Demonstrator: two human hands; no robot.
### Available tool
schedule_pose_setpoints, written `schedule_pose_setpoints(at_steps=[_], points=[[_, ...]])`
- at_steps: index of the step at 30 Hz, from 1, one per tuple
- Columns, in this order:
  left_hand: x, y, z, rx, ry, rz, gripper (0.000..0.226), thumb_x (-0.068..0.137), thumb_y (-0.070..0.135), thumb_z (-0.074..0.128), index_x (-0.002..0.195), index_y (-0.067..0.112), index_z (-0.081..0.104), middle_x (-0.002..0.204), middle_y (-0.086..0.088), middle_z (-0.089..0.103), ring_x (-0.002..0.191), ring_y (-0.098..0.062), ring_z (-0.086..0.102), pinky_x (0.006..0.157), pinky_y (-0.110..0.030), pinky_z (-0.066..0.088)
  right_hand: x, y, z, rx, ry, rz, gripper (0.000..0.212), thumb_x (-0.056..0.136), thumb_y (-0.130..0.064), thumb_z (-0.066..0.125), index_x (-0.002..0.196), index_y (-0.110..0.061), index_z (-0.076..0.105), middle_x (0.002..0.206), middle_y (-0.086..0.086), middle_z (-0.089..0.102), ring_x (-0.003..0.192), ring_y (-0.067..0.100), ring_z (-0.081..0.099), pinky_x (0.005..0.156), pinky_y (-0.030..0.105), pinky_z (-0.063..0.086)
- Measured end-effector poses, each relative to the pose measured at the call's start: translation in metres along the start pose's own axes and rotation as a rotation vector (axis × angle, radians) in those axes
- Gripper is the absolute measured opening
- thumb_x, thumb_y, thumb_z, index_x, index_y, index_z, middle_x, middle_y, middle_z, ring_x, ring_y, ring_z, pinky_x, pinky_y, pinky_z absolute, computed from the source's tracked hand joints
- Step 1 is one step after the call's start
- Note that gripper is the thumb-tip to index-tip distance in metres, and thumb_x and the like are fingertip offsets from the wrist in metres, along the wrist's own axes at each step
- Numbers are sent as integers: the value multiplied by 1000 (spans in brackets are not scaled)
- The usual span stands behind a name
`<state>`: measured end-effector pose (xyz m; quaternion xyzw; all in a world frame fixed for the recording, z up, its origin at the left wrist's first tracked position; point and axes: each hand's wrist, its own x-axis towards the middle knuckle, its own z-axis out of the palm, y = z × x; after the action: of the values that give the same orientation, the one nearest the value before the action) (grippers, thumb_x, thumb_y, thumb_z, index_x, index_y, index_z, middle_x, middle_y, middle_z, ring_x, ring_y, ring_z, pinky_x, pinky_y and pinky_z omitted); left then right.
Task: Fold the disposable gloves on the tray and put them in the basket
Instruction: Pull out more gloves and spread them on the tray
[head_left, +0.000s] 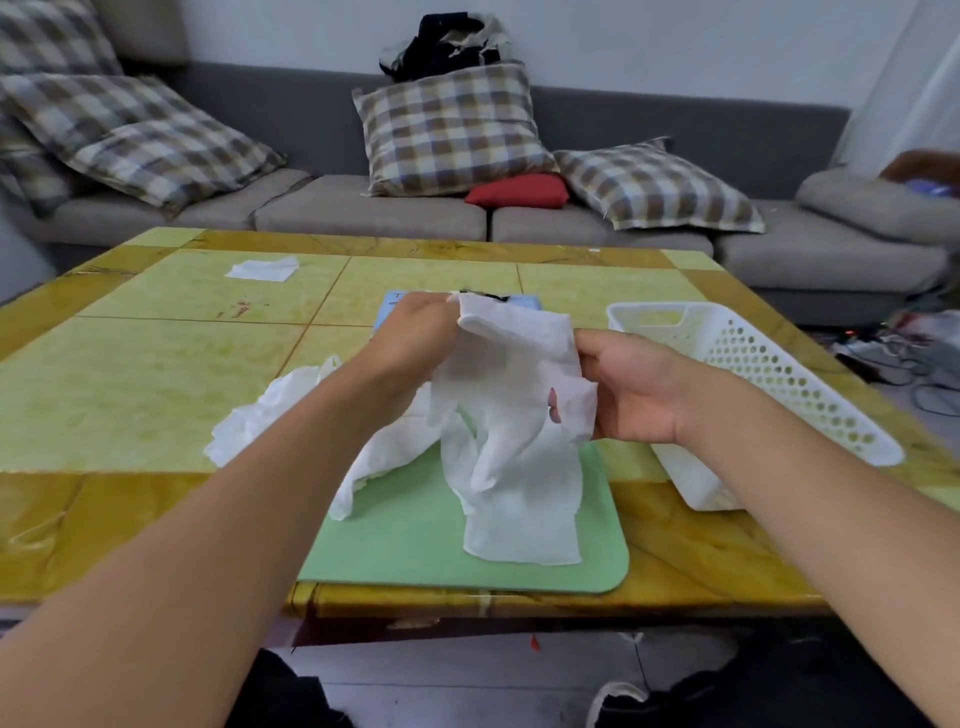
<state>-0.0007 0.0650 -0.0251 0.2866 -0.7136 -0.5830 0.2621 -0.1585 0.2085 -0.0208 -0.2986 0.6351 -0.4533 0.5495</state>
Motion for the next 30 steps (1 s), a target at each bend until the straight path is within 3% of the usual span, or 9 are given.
schedule_pose_setpoints(at_steps=[4,6,8,11,14,19,24,28,30], points=[[12,-7,11,-60,-2,-210,39,81,43,61,112,22,72,114,-5,75,107,-28,70,100,-51,53,-3,8,-12,-190,3,-177,77,80,-80,54,126,-21,69,109,6,73,96,24,69,89,39,55],[9,-1,21,-73,-49,-188,41,84,44,60,113,18,72,110,-4,76,107,-26,71,101,-49,53,-3,11,-15,-166,-83,-336,90,64,-71,80,139,-27,59,128,6,66,114,23,66,99,38,54],[8,1,25,-73,-54,-169,40,88,48,58,112,19,74,106,-1,77,103,-22,72,98,-45,55,-1,13,-12,-239,-59,-461,98,62,-36,95,147,-27,47,137,7,59,120,21,64,102,40,54],[4,7,28,-42,-38,-145,36,88,49,62,100,18,76,98,0,79,98,-22,74,93,-43,57,2,10,-2,-397,178,-610,82,73,-4,89,142,-27,50,124,8,66,110,26,67,99,44,55],[-2,12,27,46,-35,-110,37,85,51,71,92,15,77,89,-2,79,86,-22,75,81,-37,59,4,8,-2,-395,233,-692,44,82,-9,83,123,-16,68,113,7,74,106,28,67,101,44,52],[-10,15,22,128,-54,-85,37,87,50,72,89,13,77,82,-3,78,72,-17,74,67,-30,57,3,9,2,-387,290,-659,19,93,-11,72,111,-5,72,104,9,76,91,29,72,86,39,59],[-2,5,18,143,107,-142,53,78,53,79,90,1,73,80,1,73,71,-19,67,67,-30,53,0,4,10,-72,300,-523,29,104,-14,55,108,9,70,101,23,74,84,34,69,73,36,59],[-3,-1,27,362,459,242,42,78,47,81,106,20,66,101,12,67,94,-6,62,84,-25,50,-6,-6,17,464,181,-344,33,105,-17,50,124,3,66,109,16,72,90,25,70,81,35,59],[-10,6,31,208,288,358,45,79,53,76,110,22,69,106,11,71,101,-3,65,91,-27,53,-7,-9,20,520,148,-326,39,104,-20,48,133,2,61,119,18,69,101,27,66,94,38,55]])
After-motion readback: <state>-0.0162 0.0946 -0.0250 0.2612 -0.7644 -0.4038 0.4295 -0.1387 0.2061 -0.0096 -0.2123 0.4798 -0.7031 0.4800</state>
